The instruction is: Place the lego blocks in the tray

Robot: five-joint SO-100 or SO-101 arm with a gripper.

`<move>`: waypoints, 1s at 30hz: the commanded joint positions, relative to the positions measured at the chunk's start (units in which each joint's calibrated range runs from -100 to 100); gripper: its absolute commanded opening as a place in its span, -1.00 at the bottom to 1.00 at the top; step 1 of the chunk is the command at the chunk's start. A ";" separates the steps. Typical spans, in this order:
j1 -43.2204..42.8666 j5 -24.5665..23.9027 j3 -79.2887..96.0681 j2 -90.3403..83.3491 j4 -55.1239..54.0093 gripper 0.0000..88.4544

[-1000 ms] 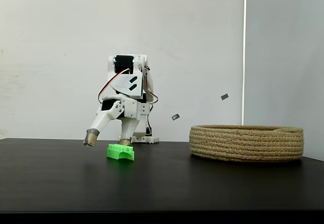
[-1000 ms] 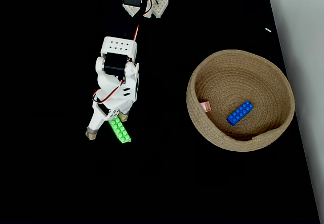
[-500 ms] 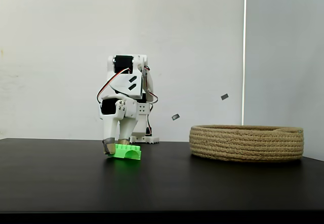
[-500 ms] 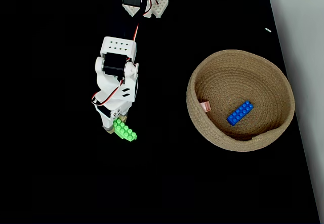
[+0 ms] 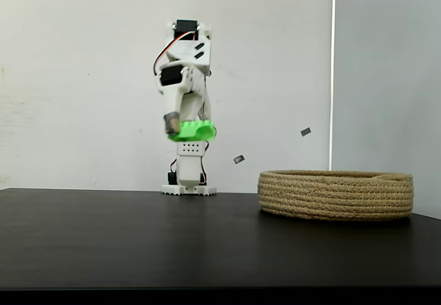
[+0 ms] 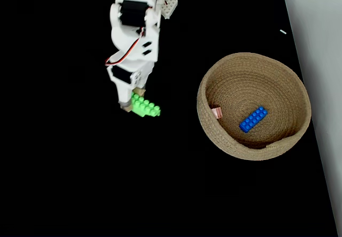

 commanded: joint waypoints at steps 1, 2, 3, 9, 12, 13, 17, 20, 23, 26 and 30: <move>-9.14 3.42 2.94 -17.89 0.90 -1.00; -11.77 4.98 5.03 -19.86 0.90 -1.00; -14.33 7.23 7.95 -21.58 0.90 -1.00; -23.40 8.99 21.08 -25.28 -5.51 -0.99; -26.04 9.52 24.19 -23.13 -6.26 -0.99; -26.61 9.72 25.19 -22.36 -6.51 -0.99; -27.93 8.99 26.37 -19.86 -6.51 -0.73; -27.93 8.74 26.10 -18.66 -6.34 -0.45; -27.60 8.30 26.10 -17.54 -6.34 -0.22; -27.11 6.25 25.64 -16.34 -6.34 -0.10; -24.31 5.08 24.28 -18.06 -6.43 -0.12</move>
